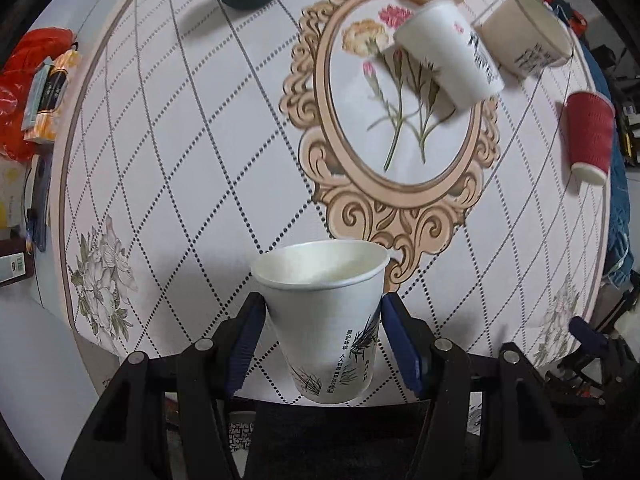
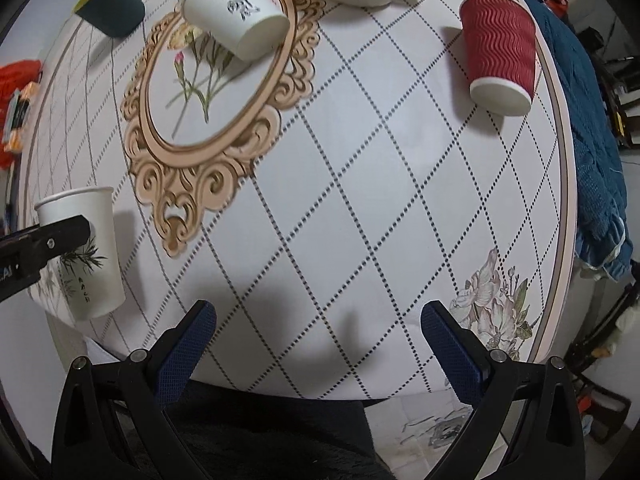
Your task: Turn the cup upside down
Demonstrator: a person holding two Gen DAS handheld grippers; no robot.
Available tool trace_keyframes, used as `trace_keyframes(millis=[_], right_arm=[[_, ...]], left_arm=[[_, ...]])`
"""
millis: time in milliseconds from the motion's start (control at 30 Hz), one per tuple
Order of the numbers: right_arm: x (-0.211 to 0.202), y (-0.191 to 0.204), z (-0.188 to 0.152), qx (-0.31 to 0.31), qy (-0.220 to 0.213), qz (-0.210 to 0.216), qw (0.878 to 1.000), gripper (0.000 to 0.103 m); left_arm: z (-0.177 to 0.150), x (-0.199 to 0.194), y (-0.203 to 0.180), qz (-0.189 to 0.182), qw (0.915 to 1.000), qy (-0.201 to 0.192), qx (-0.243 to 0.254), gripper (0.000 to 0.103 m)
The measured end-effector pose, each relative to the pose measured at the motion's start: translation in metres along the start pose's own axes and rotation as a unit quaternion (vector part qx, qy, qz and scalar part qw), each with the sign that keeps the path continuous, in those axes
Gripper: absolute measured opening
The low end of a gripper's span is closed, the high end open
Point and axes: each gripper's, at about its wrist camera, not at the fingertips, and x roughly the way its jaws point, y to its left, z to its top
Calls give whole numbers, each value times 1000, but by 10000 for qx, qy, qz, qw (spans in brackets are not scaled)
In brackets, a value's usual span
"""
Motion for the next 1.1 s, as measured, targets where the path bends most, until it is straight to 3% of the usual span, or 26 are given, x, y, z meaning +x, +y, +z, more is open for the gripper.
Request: trace_keyframes(millis=[400,633,700,733,1100], right_arm=[[12,-20,-16,283,114,-76,9995,103],[12,-28,-4,479,89,-64,9988,103],[13,-30,-2,507,89,-60,9987,103],[13,-31,-1,515,84,-58,9986,103],[8,-26,9,602,51,-37,9982,103]], left_arm=[[11,27,-10,227,9987,71,442,61],[20,30,-14,218,9989,100,395,62],[29,31,-14,170,9992,113,353,85],[29,32,-14,140,9993,105,335,89],[29,40,-10,107,9997,49,221,90]])
